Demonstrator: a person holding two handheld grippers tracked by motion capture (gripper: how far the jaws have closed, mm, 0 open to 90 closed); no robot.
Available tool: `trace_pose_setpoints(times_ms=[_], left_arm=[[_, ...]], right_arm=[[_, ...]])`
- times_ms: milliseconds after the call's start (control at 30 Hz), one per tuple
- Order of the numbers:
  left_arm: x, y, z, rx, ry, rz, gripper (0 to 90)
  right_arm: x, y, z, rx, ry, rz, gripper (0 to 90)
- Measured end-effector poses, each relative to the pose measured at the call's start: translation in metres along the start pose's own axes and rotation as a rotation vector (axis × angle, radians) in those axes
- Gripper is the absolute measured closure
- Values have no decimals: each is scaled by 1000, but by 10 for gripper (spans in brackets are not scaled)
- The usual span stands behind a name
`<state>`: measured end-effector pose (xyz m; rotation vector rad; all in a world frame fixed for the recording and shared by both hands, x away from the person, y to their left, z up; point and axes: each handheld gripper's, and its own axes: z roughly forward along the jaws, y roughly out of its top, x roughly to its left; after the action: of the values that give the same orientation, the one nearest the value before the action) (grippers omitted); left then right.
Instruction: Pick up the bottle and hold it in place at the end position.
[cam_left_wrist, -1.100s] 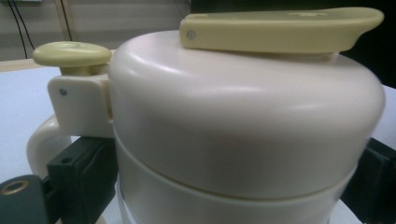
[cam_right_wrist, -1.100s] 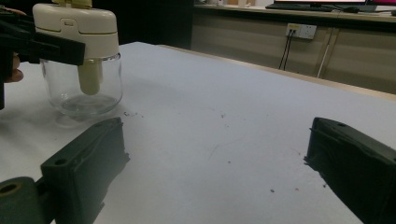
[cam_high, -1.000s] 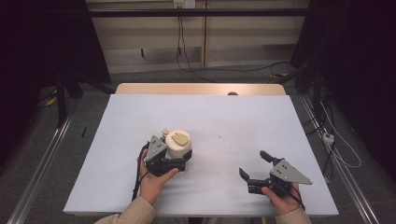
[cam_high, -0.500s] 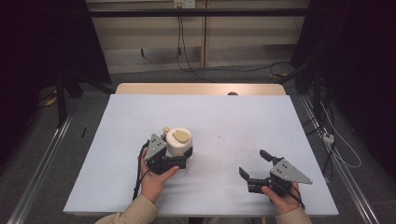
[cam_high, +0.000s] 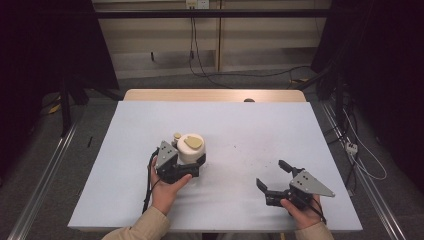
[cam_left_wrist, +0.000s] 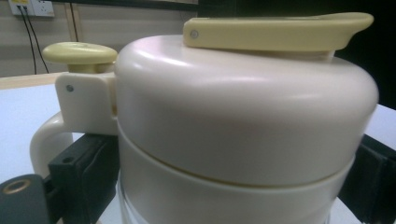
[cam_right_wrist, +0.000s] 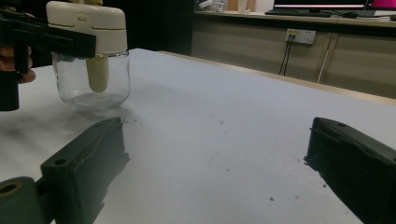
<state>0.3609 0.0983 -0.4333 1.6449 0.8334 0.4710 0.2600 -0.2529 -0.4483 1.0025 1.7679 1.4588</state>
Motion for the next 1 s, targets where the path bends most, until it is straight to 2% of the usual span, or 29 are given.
trace_pose_setpoints(times_ms=[167,433,667,800,1000], left_arm=[[-1,2,4,2,7,12,64],[3,3,8,-2,11,-7,65],[4,9,7,-19,17,15,65],[5,9,8,-22,22,0,65],[6,8,10,-22,29,4,65]], right_arm=[[-1,0,1,1,0,-3,38],[-1,-1,1,1,-6,0,38],[-2,-1,1,0,-12,-3,38],[-2,0,1,-2,-12,-4,38],[-3,-1,1,-3,-13,-3,38]])
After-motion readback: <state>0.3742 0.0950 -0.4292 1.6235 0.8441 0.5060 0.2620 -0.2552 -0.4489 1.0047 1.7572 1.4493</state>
